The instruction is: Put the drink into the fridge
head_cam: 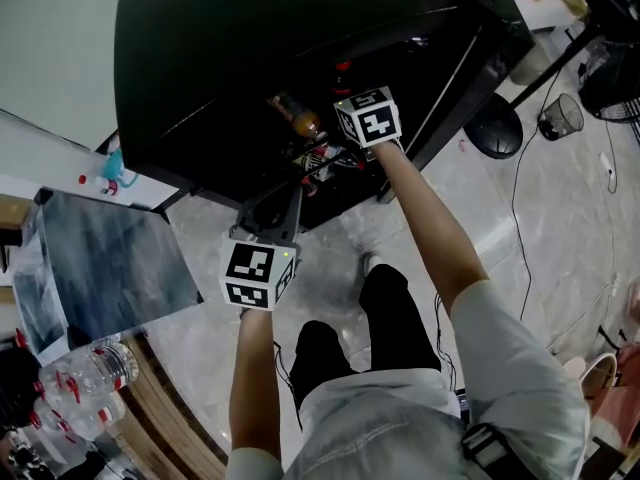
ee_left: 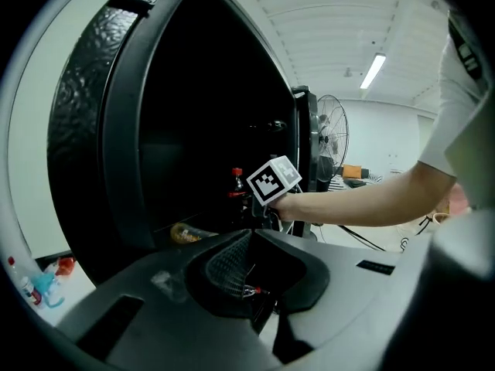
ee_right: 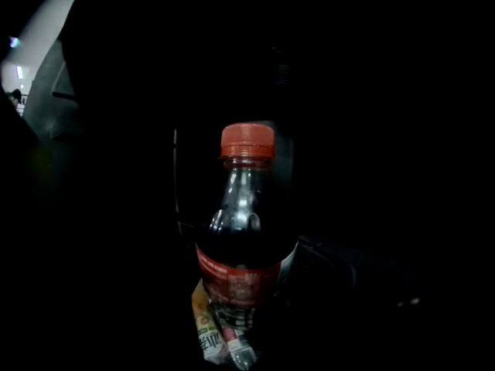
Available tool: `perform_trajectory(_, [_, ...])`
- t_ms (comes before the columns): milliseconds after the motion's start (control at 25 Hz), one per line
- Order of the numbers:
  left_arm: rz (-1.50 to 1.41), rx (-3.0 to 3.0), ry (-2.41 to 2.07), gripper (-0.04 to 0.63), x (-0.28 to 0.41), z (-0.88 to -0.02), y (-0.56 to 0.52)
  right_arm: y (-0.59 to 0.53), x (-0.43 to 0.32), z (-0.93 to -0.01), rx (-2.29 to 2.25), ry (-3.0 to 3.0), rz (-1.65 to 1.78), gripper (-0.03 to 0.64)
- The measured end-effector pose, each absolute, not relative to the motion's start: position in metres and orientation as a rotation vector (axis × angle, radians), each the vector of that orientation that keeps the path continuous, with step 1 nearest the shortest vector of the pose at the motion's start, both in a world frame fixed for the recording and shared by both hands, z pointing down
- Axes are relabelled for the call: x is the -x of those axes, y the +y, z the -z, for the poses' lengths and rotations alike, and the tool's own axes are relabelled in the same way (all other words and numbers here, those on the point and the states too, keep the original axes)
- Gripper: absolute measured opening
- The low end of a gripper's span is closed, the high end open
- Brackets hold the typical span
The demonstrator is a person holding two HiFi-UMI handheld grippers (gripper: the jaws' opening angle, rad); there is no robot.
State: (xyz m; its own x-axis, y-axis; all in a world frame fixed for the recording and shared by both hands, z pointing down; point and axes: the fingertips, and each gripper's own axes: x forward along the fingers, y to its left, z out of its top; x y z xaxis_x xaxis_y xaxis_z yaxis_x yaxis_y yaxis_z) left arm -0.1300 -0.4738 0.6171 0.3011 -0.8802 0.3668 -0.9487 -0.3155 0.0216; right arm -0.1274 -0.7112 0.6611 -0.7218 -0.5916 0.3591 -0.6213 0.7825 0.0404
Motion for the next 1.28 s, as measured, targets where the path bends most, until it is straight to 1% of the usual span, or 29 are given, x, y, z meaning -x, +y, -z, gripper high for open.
perform_trajectory(480, [-0.419,-2.323,-1.669,0.014,0.129,-0.625,-0.474,-0.735,0.147,-0.662,-0.948,-2.688,-0.062,0.311])
perform_trajectory(720, [-0.397,-2.323,-1.653,0.014,0.126,-0.620,-0.468,-0.733,0.147,-0.662,-0.914,-2.671,-0.159,0.323])
perform_trajectory(1080, [-0.385,-2.323,-1.607,0.015,0.127,-0.586,-0.434,-0.705,0.110,-0.659,-1.050,-2.512,-0.256,0.367])
perform_trajectory(1280, [-0.400,-2.303,-1.576,0.015,0.132,-0.568,-0.407,-0.677,0.078,-0.655,-1.100,-2.432,-0.372,0.367])
